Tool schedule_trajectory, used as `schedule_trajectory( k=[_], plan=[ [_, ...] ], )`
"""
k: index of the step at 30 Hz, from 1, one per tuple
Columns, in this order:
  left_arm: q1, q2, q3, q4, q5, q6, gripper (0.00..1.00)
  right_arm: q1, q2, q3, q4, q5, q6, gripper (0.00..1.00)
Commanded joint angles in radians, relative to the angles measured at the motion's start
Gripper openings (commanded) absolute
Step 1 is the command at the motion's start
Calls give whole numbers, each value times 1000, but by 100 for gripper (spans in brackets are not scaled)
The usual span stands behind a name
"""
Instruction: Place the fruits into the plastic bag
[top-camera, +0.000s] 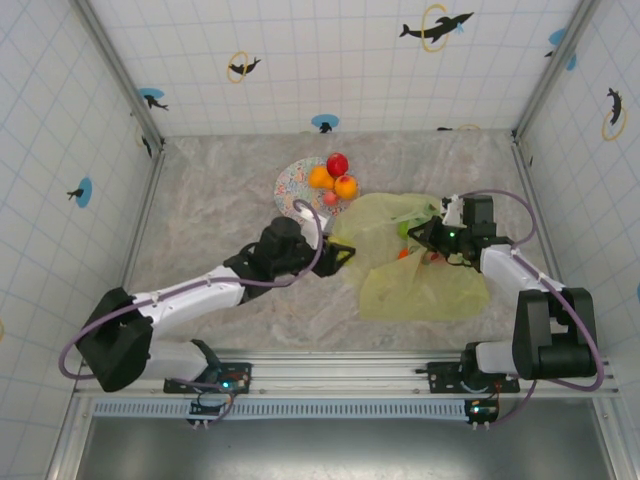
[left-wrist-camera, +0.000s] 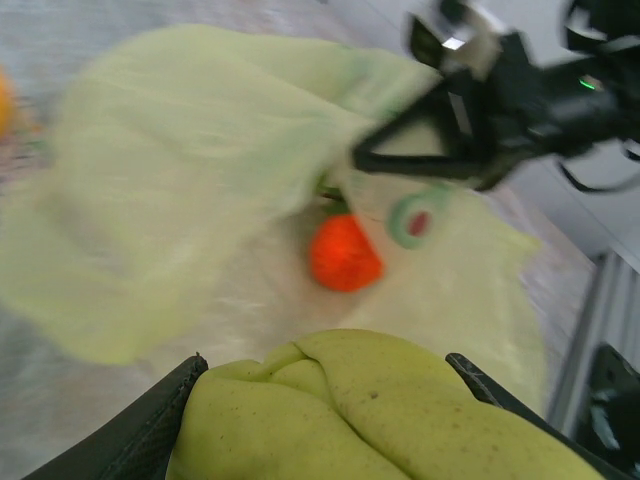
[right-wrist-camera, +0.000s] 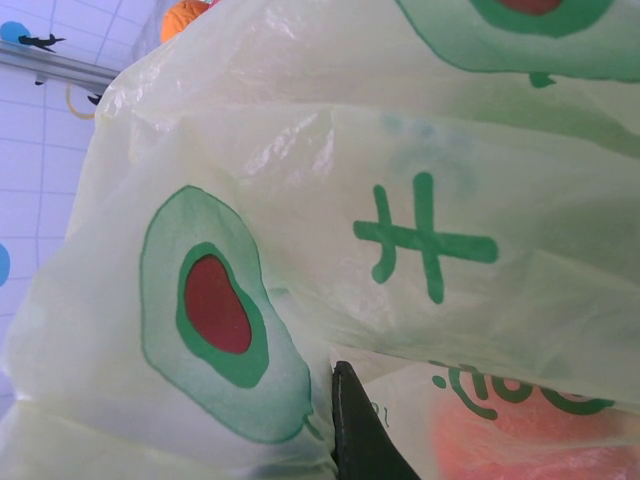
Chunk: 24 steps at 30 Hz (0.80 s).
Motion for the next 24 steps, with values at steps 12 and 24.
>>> schedule_trajectory(
  k=[12,24],
  plan=[
    [-49,421,289,47,-101,182,53,30,-12,129,-257,76,-191,0],
    [-71,639,442,5,-183,295,54,46,-27,155,-259,2,-193,0]
  ],
)
